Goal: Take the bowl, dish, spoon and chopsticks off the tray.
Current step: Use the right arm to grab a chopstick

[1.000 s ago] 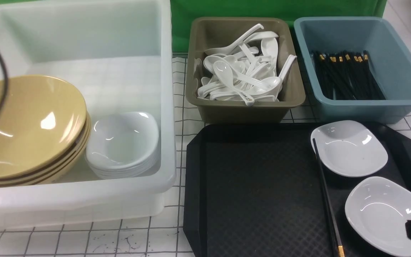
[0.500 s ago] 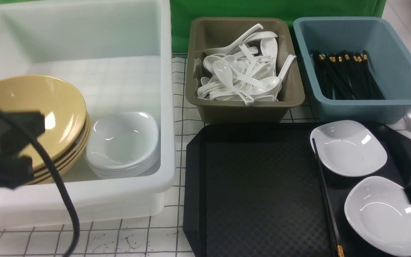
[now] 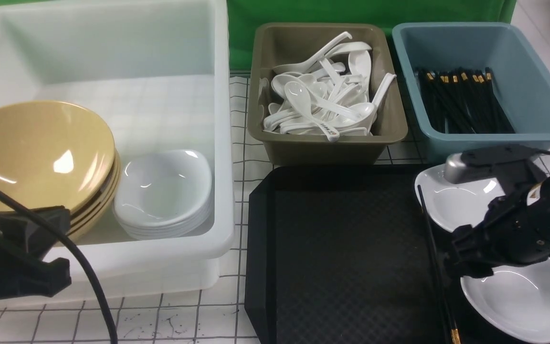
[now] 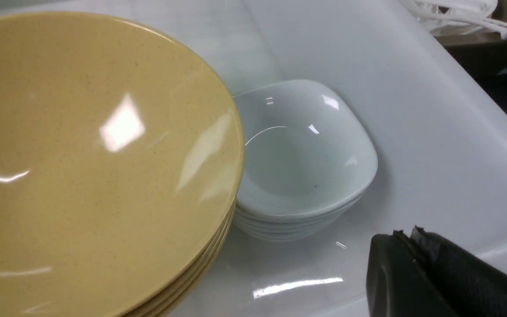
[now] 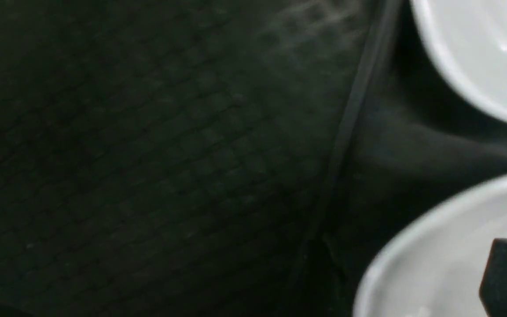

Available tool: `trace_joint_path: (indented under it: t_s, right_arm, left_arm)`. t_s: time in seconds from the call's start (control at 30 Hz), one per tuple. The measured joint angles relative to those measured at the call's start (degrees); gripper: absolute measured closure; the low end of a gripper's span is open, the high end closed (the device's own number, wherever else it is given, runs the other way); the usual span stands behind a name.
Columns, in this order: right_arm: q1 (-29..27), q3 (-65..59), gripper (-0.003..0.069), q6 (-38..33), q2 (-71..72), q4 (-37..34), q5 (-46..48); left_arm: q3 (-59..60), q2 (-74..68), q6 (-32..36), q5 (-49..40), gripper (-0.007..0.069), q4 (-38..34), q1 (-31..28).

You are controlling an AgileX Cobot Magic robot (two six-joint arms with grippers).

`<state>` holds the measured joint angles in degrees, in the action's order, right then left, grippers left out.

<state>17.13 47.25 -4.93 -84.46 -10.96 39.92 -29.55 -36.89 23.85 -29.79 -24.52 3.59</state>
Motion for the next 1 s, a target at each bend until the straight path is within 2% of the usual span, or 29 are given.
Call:
trace_joint_path:
  t_s: [0.2, 0.37, 0.47, 0.63, 0.7, 0.9, 1.0]
  right_arm:
    - [5.75, 0.05, 0.0173, 0.00, -0.93, -0.40, -4.21]
    - [6.01, 0.05, 0.0231, 0.10, -5.37, -0.31, -8.24]
    - [6.13, 0.05, 0.0319, 0.10, -7.73, -0.29, -8.82]
    - [6.31, 0.05, 0.0582, -0.03, -8.35, -0.37, -8.33]
    - [6.31, 0.19, 0.0614, -0.56, -7.63, -0.43, -7.58]
    - [6.50, 2.61, 0.0623, -3.45, -3.38, -0.95, -1.93]
    - [7.66, 2.81, 0.0605, -5.96, -2.91, -0.94, 0.80]
  left_arm:
    - [0.00, 0.00, 0.00, 0.41, 0.0632, -0.59, 0.07]
    - [0.00, 0.00, 0.00, 0.41, 0.0632, -0.67, 0.07]
    - [0.02, 0.00, 0.00, 0.30, 0.0632, -0.91, 0.18]
    - [0.02, 0.00, 0.00, 0.11, 0.0632, -1.02, 0.18]
    - [0.02, 0.00, 0.00, 0.11, 0.0632, -1.02, 0.18]
    - [0.02, 0.00, 0.00, 1.07, 0.0632, -1.02, 0.18]
    - [0.02, 0.00, 0.00, 1.73, 0.0632, -1.02, 0.18]
